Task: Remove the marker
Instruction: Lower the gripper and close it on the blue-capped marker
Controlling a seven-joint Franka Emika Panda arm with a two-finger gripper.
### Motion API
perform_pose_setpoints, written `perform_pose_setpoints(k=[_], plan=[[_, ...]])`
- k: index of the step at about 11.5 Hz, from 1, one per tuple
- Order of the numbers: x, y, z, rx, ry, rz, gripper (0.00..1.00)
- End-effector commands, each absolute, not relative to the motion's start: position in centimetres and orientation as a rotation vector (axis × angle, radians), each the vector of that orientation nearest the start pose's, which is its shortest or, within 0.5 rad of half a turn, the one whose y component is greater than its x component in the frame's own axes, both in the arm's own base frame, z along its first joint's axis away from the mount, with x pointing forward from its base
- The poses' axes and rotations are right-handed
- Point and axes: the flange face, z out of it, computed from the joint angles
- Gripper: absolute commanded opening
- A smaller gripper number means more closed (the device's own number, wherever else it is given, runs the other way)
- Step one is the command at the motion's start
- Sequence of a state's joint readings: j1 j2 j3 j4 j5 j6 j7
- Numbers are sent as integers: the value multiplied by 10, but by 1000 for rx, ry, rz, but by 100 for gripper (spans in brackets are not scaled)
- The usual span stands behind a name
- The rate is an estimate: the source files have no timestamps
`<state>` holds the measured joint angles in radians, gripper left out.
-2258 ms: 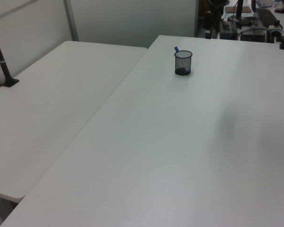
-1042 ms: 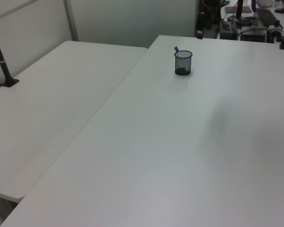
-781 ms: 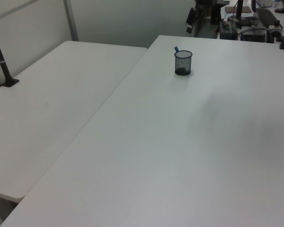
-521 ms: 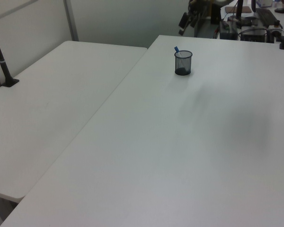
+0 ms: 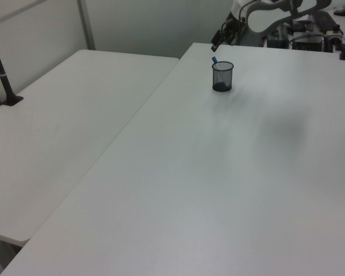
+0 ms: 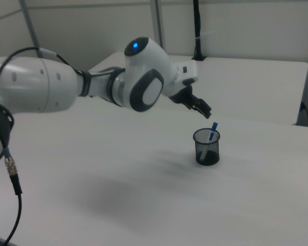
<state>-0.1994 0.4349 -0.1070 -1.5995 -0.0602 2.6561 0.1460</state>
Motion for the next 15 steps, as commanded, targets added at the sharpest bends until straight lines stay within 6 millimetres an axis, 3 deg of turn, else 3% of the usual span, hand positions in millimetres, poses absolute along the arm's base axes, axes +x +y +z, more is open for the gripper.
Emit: perform_pose_setpoints(k=[1, 4, 7, 11, 14, 15], plan=[[705, -213, 421, -3012, 620, -1120, 65], [710, -218, 399, -2997, 604, -1190, 56], [715, -228, 391, -3014, 594, -1218, 56], [725, -231, 386, -3014, 587, -1237, 31], [724, -231, 383, -3021, 582, -1230, 26], [724, -229, 382, -3033, 561, -1229, 19]])
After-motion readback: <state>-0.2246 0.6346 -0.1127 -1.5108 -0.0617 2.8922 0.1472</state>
